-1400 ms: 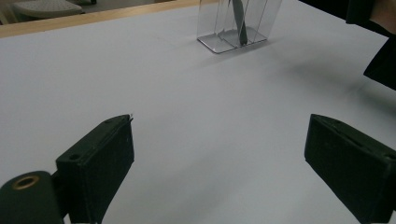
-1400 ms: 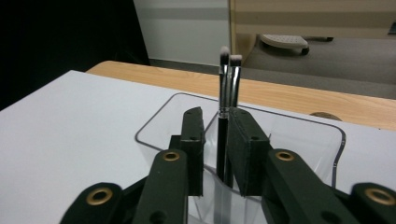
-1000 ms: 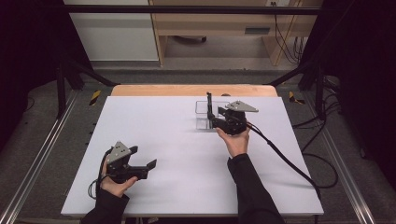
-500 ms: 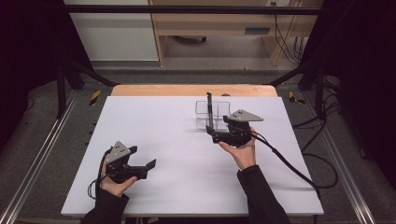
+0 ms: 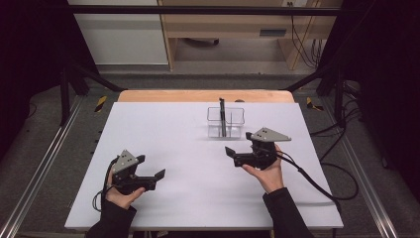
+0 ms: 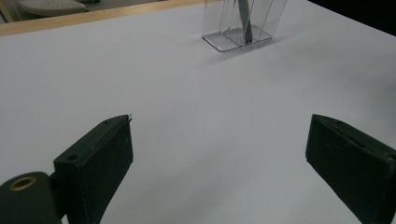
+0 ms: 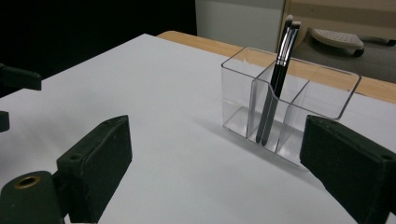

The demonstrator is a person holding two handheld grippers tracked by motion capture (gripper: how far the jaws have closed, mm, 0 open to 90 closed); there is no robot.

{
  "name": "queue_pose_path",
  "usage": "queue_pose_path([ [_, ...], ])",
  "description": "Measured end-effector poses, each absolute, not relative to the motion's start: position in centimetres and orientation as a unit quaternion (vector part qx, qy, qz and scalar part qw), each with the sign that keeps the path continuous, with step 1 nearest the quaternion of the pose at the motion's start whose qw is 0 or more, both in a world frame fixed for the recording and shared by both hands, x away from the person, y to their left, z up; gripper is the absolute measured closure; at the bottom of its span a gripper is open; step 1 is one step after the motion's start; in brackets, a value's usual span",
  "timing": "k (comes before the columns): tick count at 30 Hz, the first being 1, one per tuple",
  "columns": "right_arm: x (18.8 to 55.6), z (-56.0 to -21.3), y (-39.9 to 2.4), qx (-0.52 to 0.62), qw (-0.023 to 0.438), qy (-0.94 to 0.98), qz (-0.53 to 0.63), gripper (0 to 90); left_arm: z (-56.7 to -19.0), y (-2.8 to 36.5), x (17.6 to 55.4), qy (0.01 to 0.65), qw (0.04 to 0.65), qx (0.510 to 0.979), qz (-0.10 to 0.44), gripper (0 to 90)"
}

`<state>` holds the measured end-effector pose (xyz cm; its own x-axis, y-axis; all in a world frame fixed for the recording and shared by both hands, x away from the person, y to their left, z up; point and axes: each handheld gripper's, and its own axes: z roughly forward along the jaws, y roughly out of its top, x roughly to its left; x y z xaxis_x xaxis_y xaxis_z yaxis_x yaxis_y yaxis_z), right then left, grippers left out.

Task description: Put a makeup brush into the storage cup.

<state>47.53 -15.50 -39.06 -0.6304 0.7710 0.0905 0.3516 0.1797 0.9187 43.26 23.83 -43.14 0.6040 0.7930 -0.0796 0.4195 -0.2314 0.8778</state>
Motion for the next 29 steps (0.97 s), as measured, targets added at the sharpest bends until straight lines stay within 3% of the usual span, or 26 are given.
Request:
queue_pose_path([
  [29,43.9,-42.1,-20.8,0.405,0.199,0.731,0.512,7.9,-43.4,24.1,43.4,0.403,0.467,0.763,0.197,6.2],
])
